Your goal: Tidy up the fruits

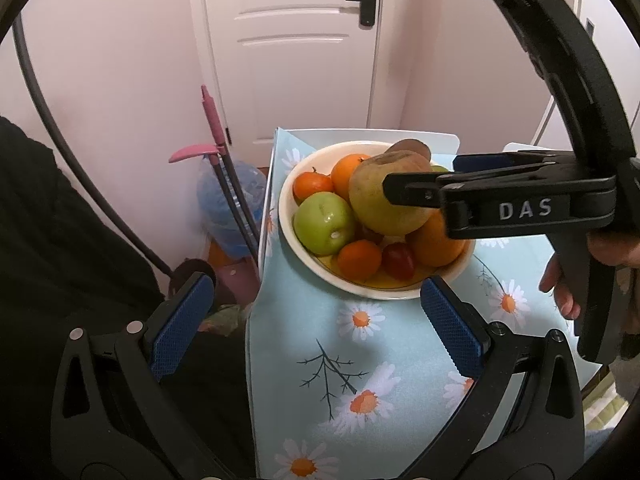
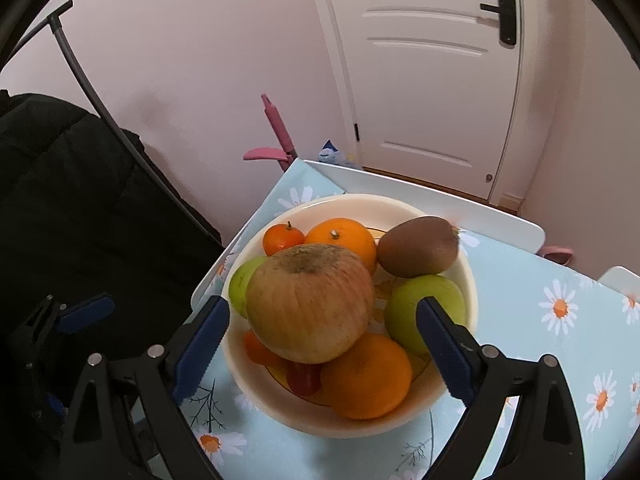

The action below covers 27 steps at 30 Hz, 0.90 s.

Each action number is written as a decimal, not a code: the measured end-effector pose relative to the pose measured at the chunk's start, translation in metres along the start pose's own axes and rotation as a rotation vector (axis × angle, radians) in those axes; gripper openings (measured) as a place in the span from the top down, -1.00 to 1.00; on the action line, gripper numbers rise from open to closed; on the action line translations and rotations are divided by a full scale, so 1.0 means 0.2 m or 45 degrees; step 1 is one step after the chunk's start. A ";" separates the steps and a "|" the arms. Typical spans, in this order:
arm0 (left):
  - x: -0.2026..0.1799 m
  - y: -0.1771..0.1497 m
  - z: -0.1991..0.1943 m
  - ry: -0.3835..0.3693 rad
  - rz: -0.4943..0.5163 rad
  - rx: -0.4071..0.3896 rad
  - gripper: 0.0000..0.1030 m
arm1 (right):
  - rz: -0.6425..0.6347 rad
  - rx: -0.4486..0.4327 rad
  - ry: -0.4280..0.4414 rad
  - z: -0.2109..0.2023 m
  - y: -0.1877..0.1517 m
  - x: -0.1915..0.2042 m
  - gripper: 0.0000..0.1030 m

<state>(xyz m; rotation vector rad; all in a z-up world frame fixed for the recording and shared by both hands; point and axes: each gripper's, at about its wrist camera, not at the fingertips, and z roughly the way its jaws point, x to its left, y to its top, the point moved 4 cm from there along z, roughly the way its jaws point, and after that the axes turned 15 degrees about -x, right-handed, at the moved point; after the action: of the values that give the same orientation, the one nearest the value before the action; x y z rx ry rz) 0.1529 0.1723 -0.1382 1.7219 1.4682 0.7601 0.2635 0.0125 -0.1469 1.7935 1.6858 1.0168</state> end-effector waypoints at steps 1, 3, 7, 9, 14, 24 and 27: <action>-0.01 0.00 -0.01 -0.004 0.002 -0.004 -1.00 | 0.000 -0.002 -0.008 -0.02 0.01 0.00 -0.81; -0.02 0.02 -0.02 -0.007 0.006 -0.010 -1.00 | -0.004 -0.017 -0.022 -0.06 0.01 -0.01 -0.81; -0.07 0.06 -0.06 -0.005 0.017 -0.036 -1.00 | -0.015 -0.045 -0.057 -0.19 0.03 -0.04 -0.81; -0.10 0.09 -0.09 -0.004 0.028 -0.052 -1.00 | -0.008 -0.066 -0.070 -0.27 0.04 -0.07 -0.81; -0.24 0.18 -0.17 0.020 0.086 -0.107 -1.00 | 0.015 -0.136 -0.120 -0.52 0.08 -0.16 -0.99; -0.58 0.33 -0.40 0.060 0.040 -0.176 -1.00 | 0.046 -0.202 -0.469 -1.18 0.06 -0.42 -0.99; -0.66 0.35 -0.45 0.064 0.020 -0.191 -1.00 | 0.058 -0.224 -0.572 -1.38 0.00 -0.49 -0.99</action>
<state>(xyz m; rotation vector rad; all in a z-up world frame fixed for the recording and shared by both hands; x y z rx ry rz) 0.0952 0.0504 -0.0259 1.6132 1.3956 0.9045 0.0534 -0.1244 0.0031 1.7852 1.2493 0.6870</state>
